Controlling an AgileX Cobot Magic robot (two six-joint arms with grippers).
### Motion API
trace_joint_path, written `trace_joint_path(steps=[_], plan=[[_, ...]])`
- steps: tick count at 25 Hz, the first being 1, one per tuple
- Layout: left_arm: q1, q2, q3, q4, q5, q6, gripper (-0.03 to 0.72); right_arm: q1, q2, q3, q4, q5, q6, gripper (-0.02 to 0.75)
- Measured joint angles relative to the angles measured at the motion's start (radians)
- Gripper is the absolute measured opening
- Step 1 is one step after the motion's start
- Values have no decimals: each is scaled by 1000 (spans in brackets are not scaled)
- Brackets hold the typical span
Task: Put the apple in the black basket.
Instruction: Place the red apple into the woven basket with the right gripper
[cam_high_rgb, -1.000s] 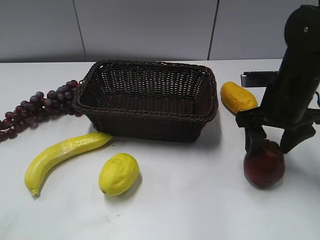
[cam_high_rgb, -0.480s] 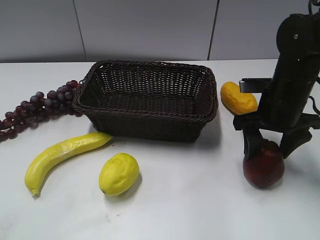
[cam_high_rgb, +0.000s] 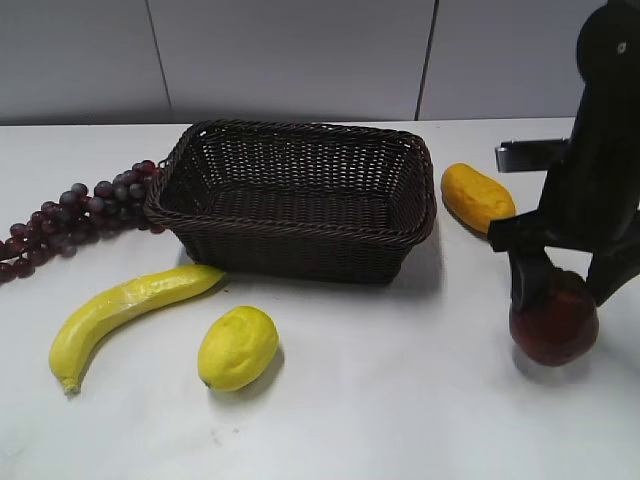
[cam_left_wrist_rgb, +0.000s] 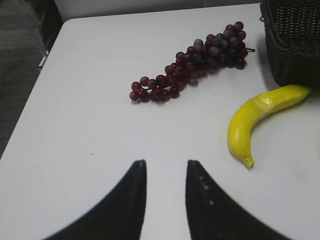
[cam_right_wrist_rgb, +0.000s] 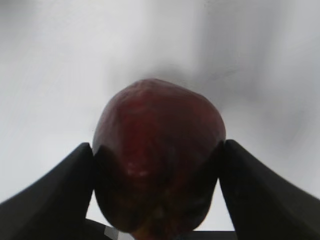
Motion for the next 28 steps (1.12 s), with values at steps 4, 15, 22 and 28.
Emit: trace_joint_path(steps=[4,15,22,28], plan=[[0,0,0,0,0,0,202,0,-64,-103,-3,91,-30,555],[0,0,0,0,0,0,202,20,37,-603,7,128,-96,554],[0,0,0,0,0,0,202,138,267,-888,10,132,-110,554],[0,0,0,0,0,0,202,230,444,-1064,16,133,-116,554]])
